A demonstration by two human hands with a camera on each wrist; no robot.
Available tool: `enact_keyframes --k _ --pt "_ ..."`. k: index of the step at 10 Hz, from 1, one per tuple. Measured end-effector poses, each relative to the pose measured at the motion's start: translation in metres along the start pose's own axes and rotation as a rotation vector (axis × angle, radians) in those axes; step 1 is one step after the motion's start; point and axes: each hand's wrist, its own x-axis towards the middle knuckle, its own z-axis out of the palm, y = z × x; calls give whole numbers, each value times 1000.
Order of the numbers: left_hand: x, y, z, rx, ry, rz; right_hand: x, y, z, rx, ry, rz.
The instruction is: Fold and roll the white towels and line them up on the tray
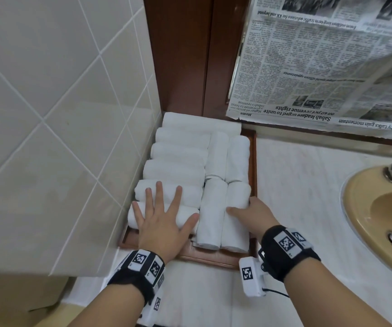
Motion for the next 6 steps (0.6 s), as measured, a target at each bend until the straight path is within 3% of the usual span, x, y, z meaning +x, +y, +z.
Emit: enact_keyframes --k 5,6 --pt "4 3 -22 26 -141 -31 -22 -13 -17 -154 -126 -79" --pt "-11 6 -28 -7 -72 -19 -35 4 -30 -103 -103 -171"
